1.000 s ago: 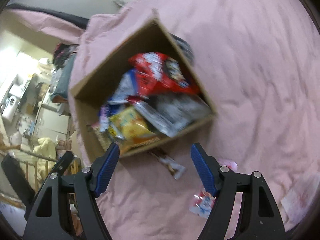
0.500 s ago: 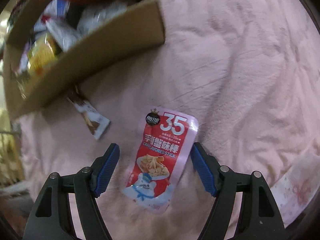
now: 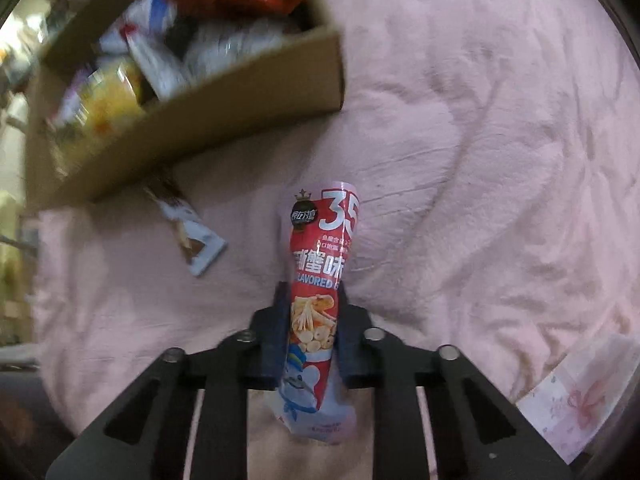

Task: Organize snacks
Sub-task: 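Grasp the brown chocolate bar with left tool while right tool holds stick pack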

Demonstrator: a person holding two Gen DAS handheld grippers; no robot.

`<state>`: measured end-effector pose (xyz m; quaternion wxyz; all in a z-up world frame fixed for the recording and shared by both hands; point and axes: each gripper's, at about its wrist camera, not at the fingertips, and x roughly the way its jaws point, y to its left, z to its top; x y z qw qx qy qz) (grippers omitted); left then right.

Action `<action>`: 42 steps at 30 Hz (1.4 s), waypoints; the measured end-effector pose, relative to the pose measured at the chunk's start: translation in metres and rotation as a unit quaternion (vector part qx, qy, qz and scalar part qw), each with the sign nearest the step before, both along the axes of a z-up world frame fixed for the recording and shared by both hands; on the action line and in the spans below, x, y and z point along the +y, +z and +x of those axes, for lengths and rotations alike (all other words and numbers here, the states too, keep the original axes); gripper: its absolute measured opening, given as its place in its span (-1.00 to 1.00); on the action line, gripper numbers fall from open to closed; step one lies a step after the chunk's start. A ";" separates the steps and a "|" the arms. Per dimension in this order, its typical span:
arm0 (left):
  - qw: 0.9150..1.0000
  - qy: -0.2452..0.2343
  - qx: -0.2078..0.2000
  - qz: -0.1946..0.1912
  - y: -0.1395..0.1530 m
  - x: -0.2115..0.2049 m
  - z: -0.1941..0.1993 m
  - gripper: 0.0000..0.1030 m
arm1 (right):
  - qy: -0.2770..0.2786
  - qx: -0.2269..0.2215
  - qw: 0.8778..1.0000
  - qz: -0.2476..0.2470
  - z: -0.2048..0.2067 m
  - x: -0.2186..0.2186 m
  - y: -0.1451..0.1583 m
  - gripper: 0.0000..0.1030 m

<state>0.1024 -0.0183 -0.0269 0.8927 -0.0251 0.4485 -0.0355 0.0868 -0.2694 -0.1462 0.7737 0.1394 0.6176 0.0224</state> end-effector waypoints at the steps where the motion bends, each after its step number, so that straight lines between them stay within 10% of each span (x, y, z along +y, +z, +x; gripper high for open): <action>1: 1.000 0.001 0.005 0.000 -0.002 0.000 0.000 0.62 | -0.004 -0.008 1.000 0.017 -0.003 -0.005 0.005 -0.67; 10: 0.994 0.029 0.097 -0.030 -0.049 -0.032 0.005 0.62 | -0.045 -0.091 0.990 0.094 -0.024 -0.039 0.056 -0.67; 20: 0.972 0.121 0.173 -0.103 -0.101 -0.077 0.032 0.60 | -0.075 -0.083 0.989 0.101 -0.018 -0.059 0.059 -0.67; 27: 0.970 0.146 0.182 -0.072 -0.118 -0.105 0.045 0.58 | -0.081 -0.080 0.987 0.114 -0.013 -0.059 0.056 -0.67; 36: 0.973 0.128 0.189 -0.022 -0.128 -0.130 0.044 -0.45 | -0.097 -0.090 0.982 0.135 -0.011 -0.067 0.063 -0.67; 42: 0.977 0.093 0.188 -0.027 -0.127 -0.118 0.035 -0.71 | -0.098 -0.091 0.981 0.141 -0.011 -0.065 0.065 -0.67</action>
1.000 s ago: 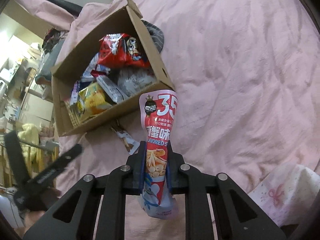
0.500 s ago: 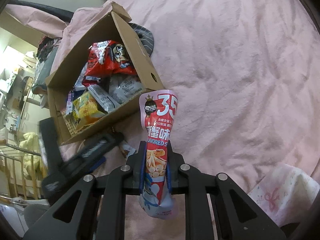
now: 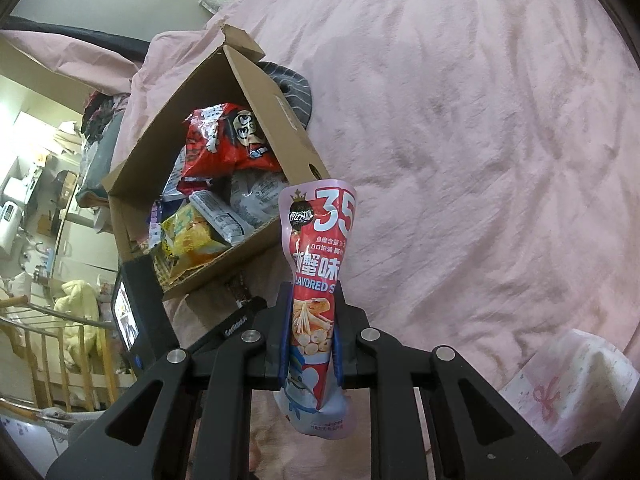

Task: Organize snacks
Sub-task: 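Grasp the brown chocolate bar with left tool while right tool holds stick pack, then carry both snacks into the box and open both tools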

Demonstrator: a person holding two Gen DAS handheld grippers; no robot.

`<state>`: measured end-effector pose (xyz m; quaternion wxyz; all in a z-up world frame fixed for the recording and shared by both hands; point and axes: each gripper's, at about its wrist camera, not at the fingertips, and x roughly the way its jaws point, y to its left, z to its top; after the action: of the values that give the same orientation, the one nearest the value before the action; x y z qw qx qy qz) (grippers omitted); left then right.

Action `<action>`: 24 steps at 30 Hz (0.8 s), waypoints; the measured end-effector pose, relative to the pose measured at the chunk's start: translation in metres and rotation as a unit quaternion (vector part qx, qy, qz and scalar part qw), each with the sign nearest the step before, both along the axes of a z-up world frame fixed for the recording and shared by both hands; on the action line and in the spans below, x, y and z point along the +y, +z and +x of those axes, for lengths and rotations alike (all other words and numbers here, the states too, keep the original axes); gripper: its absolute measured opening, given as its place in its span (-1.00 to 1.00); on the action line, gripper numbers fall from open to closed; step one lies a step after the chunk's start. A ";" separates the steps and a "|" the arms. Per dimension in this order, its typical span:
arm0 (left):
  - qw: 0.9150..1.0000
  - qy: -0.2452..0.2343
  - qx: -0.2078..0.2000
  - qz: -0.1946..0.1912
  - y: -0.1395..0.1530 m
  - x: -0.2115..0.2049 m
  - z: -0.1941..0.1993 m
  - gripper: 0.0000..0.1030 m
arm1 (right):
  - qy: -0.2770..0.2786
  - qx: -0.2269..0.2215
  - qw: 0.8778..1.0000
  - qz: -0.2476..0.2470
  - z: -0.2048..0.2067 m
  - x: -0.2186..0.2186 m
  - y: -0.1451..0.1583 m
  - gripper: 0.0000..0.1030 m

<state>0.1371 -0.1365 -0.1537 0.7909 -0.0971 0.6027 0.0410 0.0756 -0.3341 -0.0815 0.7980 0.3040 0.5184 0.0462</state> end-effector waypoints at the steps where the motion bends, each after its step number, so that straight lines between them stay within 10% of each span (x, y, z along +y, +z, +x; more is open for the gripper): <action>1: 1.000 -0.007 0.000 0.000 0.000 0.003 -0.003 -0.71 | 0.001 -0.001 1.000 0.000 0.000 0.001 0.001 -0.67; 13: 0.996 -0.093 -0.006 0.011 0.018 0.058 -0.045 -0.72 | 0.025 -0.013 1.000 -0.001 0.003 0.024 0.009 -0.67; 24: 0.984 -0.127 -0.123 0.027 0.109 0.095 -0.080 -0.72 | 0.053 -0.054 0.997 -0.024 0.005 0.046 0.025 -0.67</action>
<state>0.0573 -0.0414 -0.0450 0.8600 -0.0023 0.5073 -0.0557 0.0805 -0.2879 -0.0563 0.8281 0.2541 0.4910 0.0925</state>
